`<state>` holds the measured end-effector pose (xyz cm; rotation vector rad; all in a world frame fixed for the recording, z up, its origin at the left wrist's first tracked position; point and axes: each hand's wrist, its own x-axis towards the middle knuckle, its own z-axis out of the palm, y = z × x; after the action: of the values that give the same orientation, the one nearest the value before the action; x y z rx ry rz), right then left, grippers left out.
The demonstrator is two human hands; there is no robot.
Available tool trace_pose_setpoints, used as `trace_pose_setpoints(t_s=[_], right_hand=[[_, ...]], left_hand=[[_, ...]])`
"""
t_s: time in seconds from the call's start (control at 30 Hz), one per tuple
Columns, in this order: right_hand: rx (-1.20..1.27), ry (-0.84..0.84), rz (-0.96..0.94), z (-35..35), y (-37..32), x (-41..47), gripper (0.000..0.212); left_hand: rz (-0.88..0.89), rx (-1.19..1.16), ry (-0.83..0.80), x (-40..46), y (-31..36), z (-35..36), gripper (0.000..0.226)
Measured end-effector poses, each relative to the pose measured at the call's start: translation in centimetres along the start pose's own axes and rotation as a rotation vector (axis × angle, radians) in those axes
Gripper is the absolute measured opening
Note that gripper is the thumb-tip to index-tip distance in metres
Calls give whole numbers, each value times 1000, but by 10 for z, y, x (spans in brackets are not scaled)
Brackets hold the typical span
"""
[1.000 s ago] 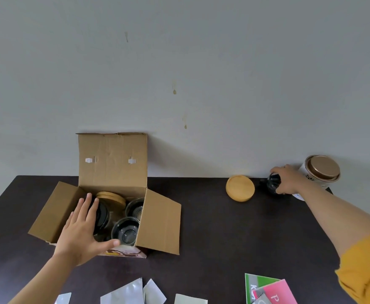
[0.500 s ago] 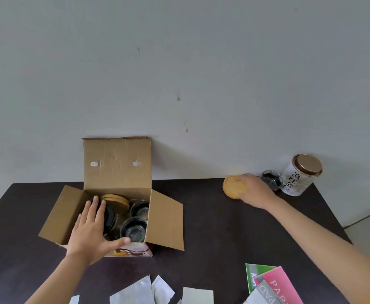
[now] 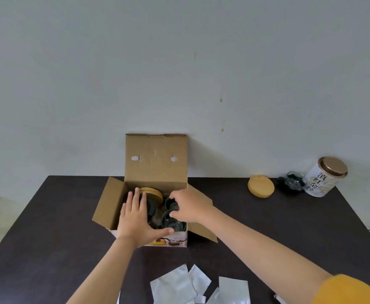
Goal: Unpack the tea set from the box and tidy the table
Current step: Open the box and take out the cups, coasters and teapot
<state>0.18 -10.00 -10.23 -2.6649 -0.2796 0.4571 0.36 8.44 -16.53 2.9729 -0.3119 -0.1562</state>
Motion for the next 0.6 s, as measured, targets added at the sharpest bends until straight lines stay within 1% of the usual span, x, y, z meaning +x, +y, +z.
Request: trace_pose_setpoints(t_s=[0.03,0.1,0.23,0.3,0.37,0.47,0.53,0.6], right_hand=[[-102,-66,36,2,-7,5,27],[-217,-165,103,6,-19,13,42],[-351,-240,141,17,-33,29,55],[-387,-262,142,21,-37,33,55],[-379,-245,143,22,-37,34,49],[-274,-153,145,15,-36,29,37],[-193,-92,140,4,-33,26,36],[-111,-41,140,-7,-27,23,42]], left_hand=[[5,-6,-9,0,-1,0,148],[14,-13,-25,1,-2,0,150],[30,-32,-51,3,-6,-1,155],[36,-27,-59,3,-7,-1,157],[38,-20,-66,3,-7,-1,157],[41,-18,-66,3,-8,-1,155],[40,-21,-59,3,-9,0,154],[41,-31,-58,3,-10,1,152]])
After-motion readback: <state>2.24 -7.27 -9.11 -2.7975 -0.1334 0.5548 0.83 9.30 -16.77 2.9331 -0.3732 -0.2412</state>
